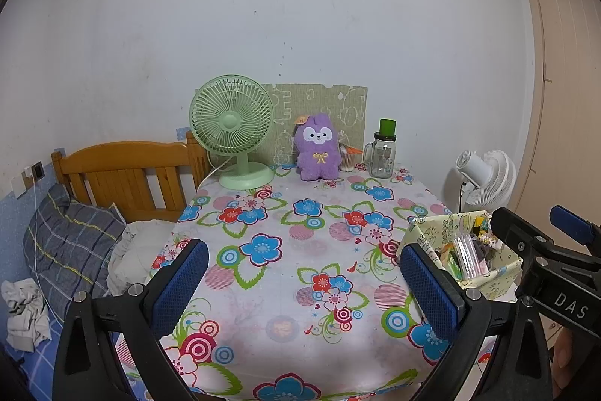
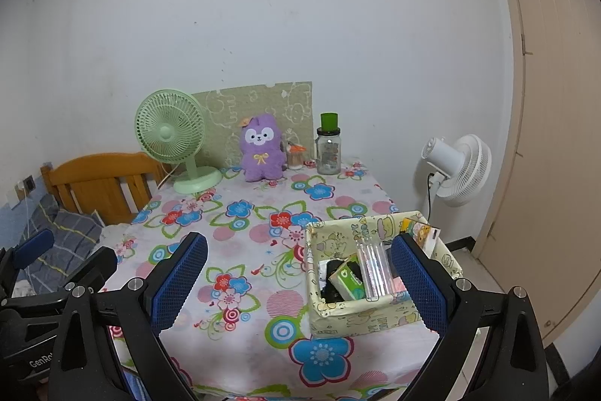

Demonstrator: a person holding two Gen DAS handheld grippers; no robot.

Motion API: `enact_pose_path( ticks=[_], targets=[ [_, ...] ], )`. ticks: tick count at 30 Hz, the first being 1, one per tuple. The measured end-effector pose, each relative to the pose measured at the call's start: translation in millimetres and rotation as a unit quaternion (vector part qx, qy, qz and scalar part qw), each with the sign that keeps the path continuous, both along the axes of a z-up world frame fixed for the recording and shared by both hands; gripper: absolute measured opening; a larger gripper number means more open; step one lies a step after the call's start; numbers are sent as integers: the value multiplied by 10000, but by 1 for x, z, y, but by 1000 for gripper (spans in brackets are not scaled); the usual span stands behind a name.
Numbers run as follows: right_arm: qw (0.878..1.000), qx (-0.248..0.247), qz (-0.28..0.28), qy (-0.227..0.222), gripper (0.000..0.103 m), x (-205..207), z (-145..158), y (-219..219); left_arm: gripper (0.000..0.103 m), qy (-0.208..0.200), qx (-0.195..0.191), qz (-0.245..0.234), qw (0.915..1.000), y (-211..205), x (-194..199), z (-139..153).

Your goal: Organize soft objects

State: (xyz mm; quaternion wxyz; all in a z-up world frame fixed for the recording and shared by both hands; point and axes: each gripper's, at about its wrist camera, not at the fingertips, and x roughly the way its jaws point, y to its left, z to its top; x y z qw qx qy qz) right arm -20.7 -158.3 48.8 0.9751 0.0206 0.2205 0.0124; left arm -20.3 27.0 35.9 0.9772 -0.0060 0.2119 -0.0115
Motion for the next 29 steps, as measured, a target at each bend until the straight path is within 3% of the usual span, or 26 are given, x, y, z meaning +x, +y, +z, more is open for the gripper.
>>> enact_pose_path(
  ticks=[29],
  targets=[
    [10000, 22, -51, 34, 100, 3, -5, -5, 103, 15, 7, -9, 10000, -2, 1, -1]
  ],
)
